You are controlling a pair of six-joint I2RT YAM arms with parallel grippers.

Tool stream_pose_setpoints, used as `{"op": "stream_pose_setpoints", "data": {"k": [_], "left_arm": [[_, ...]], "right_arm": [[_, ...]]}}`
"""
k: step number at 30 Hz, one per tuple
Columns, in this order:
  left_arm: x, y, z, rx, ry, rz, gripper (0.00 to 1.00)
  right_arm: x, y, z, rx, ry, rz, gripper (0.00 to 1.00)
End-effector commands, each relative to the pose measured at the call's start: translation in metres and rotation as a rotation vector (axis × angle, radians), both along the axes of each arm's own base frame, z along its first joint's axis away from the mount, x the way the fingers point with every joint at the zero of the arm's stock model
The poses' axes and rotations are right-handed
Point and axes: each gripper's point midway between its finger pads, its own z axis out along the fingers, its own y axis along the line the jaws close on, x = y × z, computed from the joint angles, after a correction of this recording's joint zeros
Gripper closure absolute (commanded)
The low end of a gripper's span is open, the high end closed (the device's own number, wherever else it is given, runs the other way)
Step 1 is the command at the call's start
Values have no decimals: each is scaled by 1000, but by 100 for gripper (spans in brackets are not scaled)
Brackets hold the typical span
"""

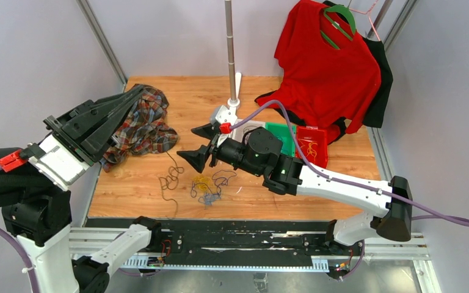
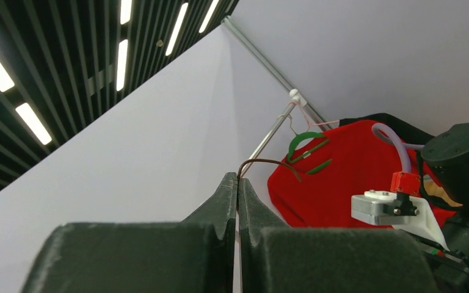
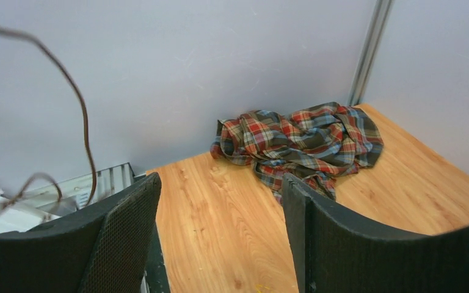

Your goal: Untangle the cables

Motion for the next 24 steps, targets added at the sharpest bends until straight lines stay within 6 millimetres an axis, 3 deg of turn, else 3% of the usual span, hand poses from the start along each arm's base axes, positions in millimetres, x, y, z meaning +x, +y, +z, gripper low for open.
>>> {"op": "stream_pose_setpoints", "data": {"k": [1,6,10,17,19,24], "left_arm": [[-8,-1,-8,12,13,-24,100],[-11,-2,-9,13,18,-34,100],[-11,-3,-10,-1,31,-53,100],[-8,-5,-16,6,48,-55,100],[-5,-5,-19,11,51,-48,100],[1,-5,-29,25,65,-32,100]], "right_arm": [[-18,-5,38,113,-13,74,28],[-20,-26,45,152,-14,37,28],[-22,-23,43,128,-20,51,28],[15,-54,34,17,-73,-196,27],[9,-58,39,22,-106,-164,27],[-34,-48,50,51,-167,78,25]]}}
